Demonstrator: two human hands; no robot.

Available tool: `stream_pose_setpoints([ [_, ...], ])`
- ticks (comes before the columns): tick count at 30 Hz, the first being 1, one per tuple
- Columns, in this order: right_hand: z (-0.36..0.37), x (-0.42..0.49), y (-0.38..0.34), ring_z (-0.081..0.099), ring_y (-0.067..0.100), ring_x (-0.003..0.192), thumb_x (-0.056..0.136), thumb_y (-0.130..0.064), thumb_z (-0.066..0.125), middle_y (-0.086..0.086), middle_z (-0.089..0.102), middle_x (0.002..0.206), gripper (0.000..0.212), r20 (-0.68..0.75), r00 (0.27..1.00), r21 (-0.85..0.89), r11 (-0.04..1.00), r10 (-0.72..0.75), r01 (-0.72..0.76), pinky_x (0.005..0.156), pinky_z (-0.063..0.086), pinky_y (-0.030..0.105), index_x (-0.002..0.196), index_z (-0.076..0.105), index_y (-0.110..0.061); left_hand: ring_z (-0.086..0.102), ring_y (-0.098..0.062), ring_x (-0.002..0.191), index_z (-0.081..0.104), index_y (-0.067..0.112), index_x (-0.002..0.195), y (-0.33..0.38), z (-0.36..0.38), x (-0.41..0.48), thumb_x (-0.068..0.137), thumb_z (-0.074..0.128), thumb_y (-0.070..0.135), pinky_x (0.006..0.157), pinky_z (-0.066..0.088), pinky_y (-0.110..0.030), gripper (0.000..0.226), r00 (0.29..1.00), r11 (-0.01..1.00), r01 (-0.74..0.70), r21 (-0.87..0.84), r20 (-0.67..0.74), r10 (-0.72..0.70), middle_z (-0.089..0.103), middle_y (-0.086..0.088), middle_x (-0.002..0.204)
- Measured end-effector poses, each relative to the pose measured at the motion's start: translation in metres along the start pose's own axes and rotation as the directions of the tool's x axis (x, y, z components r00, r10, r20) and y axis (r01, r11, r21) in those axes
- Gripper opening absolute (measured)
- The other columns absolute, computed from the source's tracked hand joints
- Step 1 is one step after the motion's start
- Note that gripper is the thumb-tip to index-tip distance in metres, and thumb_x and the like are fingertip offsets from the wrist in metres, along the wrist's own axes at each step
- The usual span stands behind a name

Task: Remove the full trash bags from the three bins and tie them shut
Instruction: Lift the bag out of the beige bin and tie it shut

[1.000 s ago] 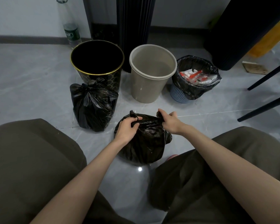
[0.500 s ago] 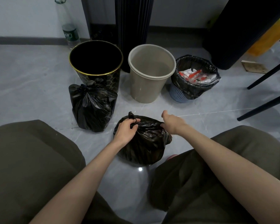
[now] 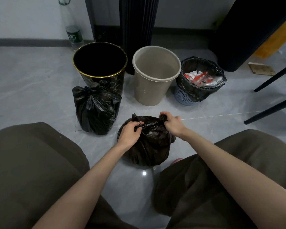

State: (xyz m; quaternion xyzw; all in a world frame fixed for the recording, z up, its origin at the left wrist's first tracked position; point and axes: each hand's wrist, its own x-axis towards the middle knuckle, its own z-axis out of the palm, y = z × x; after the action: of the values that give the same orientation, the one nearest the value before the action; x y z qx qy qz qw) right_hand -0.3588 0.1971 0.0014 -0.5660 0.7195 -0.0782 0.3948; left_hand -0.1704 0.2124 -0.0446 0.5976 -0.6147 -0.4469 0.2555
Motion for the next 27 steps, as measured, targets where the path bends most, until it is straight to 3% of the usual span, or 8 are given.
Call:
stream_pose_setpoints([
  [2,0.0,-0.002,0.008,0.014,0.03,0.143,0.087,-0.004,0.041,0.016,0.046,0.14,0.064,0.037,0.989,-0.472,0.87,-0.142,0.142,0.113,0.022,0.039,0.147,0.024,-0.019,0.051,-0.015,0.123,0.062,0.011,0.122,0.0,0.0,0.0,0.094,0.049,0.008,0.102,0.032,-0.017,0.031,1.0,1.0,0.0,-0.005,0.005,0.0,0.057,-0.003,0.128],
  [4,0.001,-0.004,0.013,0.023,0.029,0.141,0.086,-0.004,0.054,0.013,0.048,0.139,0.069,0.036,0.961,-0.767,0.609,-0.274,0.202,0.112,0.026,0.038,0.146,0.021,-0.01,0.051,-0.015,0.122,0.062,0.011,0.122,0.0,0.001,0.001,0.094,0.05,0.008,0.104,0.033,-0.019,0.031,1.0,1.0,-0.005,-0.005,0.008,0.005,0.057,-0.003,0.128],
  [6,0.002,-0.003,0.015,0.042,0.027,0.125,0.085,-0.008,0.058,0.01,0.055,0.128,0.062,0.009,0.939,-0.875,0.451,-0.344,0.174,0.104,0.034,0.034,0.139,0.027,-0.007,0.051,-0.015,0.122,0.062,0.013,0.122,0.001,0.001,0.001,0.094,0.05,0.008,0.106,0.036,-0.022,0.031,1.0,1.0,-0.025,0.01,0.01,0.025,0.057,-0.003,0.128],
  [9,0.001,-0.002,0.012,0.052,0.026,0.111,0.088,-0.006,0.055,0.009,0.057,0.12,0.051,0.0,0.933,-0.909,0.388,-0.36,0.15,0.088,0.043,0.032,0.132,0.03,-0.008,0.052,-0.015,0.122,0.062,0.013,0.122,0.001,0.002,0.0,0.094,0.049,0.009,0.106,0.037,-0.024,0.031,0.999,0.999,-0.047,0.023,0.017,0.047,0.057,-0.003,0.129],
  [14,-0.01,-0.002,0.005,0.053,0.028,0.108,0.084,-0.002,0.058,0.01,0.064,0.108,0.055,-0.008,0.933,-0.882,0.442,-0.359,0.163,0.083,0.04,0.034,0.132,0.03,-0.009,0.053,-0.013,0.12,0.066,0.015,0.117,0.0,-0.002,0.003,0.097,0.046,0.015,0.105,0.037,-0.024,0.028,0.999,0.997,-0.053,-0.057,-0.013,0.053,0.062,-0.001,0.124],
  [18,-0.018,0.005,0.003,0.054,0.027,0.101,0.093,-0.026,0.054,0.006,0.067,0.099,0.032,0.006,0.956,-0.572,0.783,-0.293,0.243,0.08,0.032,0.034,0.118,0.04,-0.012,0.058,-0.011,0.114,0.07,0.016,0.111,-0.004,-0.006,0.007,0.094,0.052,0.016,0.105,0.042,-0.032,0.024,0.998,0.994,-0.057,-0.095,-0.041,0.053,0.068,0.003,0.116],
  [22,-0.016,0.004,0.001,0.053,0.018,0.096,0.087,-0.033,0.062,-0.003,0.07,0.084,0.027,0.007,0.934,-0.449,0.834,-0.357,0.322,0.082,0.036,0.031,0.103,0.046,-0.018,0.059,-0.009,0.114,0.07,0.013,0.111,-0.005,-0.007,0.006,0.093,0.054,0.01,0.105,0.043,-0.031,0.024,0.998,0.989,-0.057,-0.139,-0.037,0.053,0.069,0.001,0.115],
  [27,0.0,-0.007,0.001,0.065,0.013,0.072,0.088,-0.017,0.064,0.003,0.072,0.074,0.02,-0.061,0.982,0.14,0.972,-0.181,0.188,0.069,0.046,0.024,0.1,0.047,-0.015,0.062,-0.008,0.109,0.07,0.013,0.11,-0.006,-0.004,0.005,0.095,0.049,0.006,0.104,0.044,-0.031,0.026,0.998,0.982,-0.034,-0.184,0.052,0.044,0.071,0.004,0.108],
])
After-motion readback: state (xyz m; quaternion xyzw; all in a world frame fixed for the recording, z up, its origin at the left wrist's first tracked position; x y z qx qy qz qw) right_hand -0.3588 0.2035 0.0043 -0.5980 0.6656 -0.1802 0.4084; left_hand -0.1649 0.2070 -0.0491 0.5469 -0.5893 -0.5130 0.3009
